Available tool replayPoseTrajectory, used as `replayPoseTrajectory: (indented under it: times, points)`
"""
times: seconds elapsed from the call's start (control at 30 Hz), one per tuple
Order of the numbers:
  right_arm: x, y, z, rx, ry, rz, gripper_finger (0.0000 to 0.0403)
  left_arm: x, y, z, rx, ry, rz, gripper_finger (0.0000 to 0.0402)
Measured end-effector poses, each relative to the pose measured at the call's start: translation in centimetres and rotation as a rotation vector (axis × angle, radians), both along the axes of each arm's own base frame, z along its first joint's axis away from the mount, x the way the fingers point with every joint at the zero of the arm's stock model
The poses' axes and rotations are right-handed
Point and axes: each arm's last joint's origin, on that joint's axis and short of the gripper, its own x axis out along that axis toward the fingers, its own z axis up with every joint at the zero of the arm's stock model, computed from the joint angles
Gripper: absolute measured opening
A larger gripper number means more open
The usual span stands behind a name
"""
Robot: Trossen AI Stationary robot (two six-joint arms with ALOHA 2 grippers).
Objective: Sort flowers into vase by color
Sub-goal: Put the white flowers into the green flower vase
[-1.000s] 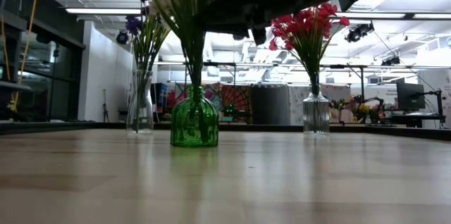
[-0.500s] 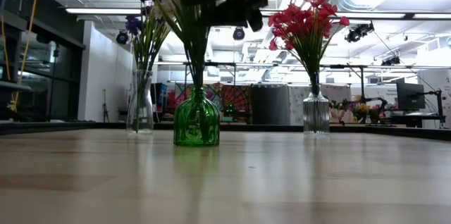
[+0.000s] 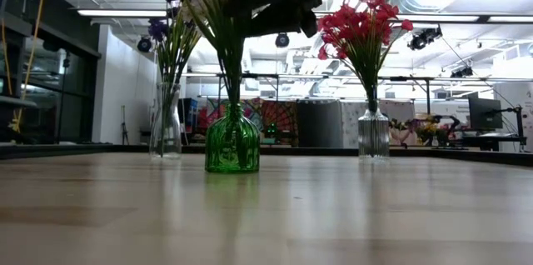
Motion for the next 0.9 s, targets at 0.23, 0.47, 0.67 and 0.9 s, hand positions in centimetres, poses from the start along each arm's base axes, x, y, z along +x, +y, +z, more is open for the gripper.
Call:
replayPoseTrajectory:
  times: [0.23, 0.47, 0.67, 0.9]
  points:
    - [-0.6, 0.5, 1.1, -0.023, -0.033, -0.028, 0.0145, 0.0, 0.0, 0.0, 0.000, 0.000, 0.000, 0.0197]
    - [-1.1, 0.2, 1.9, -0.042, -0.044, -0.039, 0.0090, 0.0, 0.0, 0.0, 0.000, 0.001, 0.002, 0.0197]
    - [-1.1, 0.3, 2.0, -0.041, -0.043, -0.036, 0.0046, 0.0, 0.0, 0.0, 0.000, 0.002, 0.002, 0.0197]
    - [-1.2, -0.1, 1.8, 0.005, -0.027, -0.074, 0.0004, 0.0, 0.0, 0.0, 0.000, 0.002, 0.003, 0.0197]
